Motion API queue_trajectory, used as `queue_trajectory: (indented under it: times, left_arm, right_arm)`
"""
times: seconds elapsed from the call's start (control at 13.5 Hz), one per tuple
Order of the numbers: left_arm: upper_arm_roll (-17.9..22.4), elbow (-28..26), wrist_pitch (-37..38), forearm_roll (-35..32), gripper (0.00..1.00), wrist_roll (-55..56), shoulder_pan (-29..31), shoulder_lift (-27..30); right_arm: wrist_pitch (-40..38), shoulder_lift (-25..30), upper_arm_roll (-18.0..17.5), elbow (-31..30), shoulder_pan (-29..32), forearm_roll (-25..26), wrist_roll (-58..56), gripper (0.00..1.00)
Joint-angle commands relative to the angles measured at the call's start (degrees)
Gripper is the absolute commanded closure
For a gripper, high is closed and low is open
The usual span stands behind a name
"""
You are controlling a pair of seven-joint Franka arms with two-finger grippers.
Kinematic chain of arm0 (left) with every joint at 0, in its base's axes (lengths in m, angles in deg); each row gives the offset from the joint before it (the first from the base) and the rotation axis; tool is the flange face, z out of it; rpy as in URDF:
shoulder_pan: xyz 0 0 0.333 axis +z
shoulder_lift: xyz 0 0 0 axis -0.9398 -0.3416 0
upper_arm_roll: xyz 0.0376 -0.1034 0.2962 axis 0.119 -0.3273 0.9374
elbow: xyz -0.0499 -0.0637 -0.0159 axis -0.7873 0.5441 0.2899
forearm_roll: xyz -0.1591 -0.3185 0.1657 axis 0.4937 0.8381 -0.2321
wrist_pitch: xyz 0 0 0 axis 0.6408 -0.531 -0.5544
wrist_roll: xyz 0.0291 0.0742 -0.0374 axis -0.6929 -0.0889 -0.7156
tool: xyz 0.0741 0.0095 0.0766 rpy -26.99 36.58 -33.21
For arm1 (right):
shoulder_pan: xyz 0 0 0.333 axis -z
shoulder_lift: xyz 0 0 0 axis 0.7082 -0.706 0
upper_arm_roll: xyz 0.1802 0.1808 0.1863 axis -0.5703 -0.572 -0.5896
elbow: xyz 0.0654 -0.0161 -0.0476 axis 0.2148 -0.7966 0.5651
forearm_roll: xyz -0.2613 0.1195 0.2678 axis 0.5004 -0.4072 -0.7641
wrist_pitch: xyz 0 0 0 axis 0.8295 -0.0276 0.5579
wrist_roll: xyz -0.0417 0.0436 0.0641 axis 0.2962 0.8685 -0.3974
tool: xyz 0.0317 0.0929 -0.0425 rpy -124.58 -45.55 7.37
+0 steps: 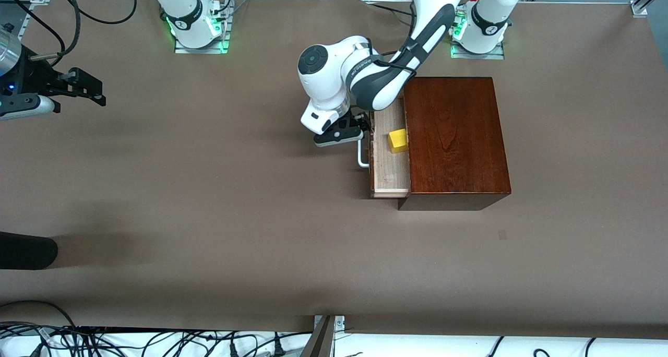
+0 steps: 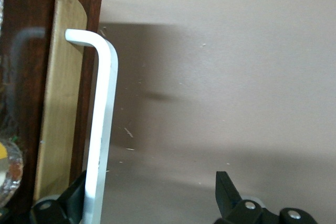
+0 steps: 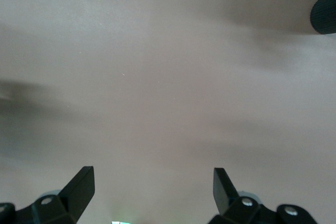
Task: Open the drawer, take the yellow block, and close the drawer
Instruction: 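Grip the white handle with the left gripper and pull the drawer open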
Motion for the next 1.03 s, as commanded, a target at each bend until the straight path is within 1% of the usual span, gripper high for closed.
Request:
queue_trajectory:
  times: [0.0,0.22,0.37,0.52,0.74,0.96]
  left_arm:
    - [0.0,5.77,-2.07,1.22,0.0,2.43,-3.33,-4.03]
    - [1.06,7.18,-2.86,2.53,0.0,2.44,-4.82,-4.64]
    - [2.47,7.36,-3.91,2.89,0.0,2.44,-6.14,-4.9]
    - [2.9,7.45,-4.27,3.5,0.0,2.44,-6.67,-5.08]
    - [3.35,9.2,-4.45,4.46,0.0,2.79,-7.47,-5.87]
    - [3.61,9.38,-4.45,4.47,0.0,2.79,-7.64,-5.79]
  right_arm:
    - [-0.52,-0.23,-0.25,0.63,0.45,0.0,0.23,0.0]
    - [-0.61,-0.23,-0.25,0.63,0.45,0.0,0.23,0.0]
    - [-0.61,-0.23,-0.25,0.63,0.45,0.0,0.23,0.0]
    - [-0.61,-0.23,-0.25,0.63,0.45,0.0,0.23,0.0]
    - [-0.61,-0.23,-0.25,0.63,0.45,0.0,0.23,0.0]
    - [-0.61,-0.49,-0.16,0.63,0.45,0.0,0.23,0.0]
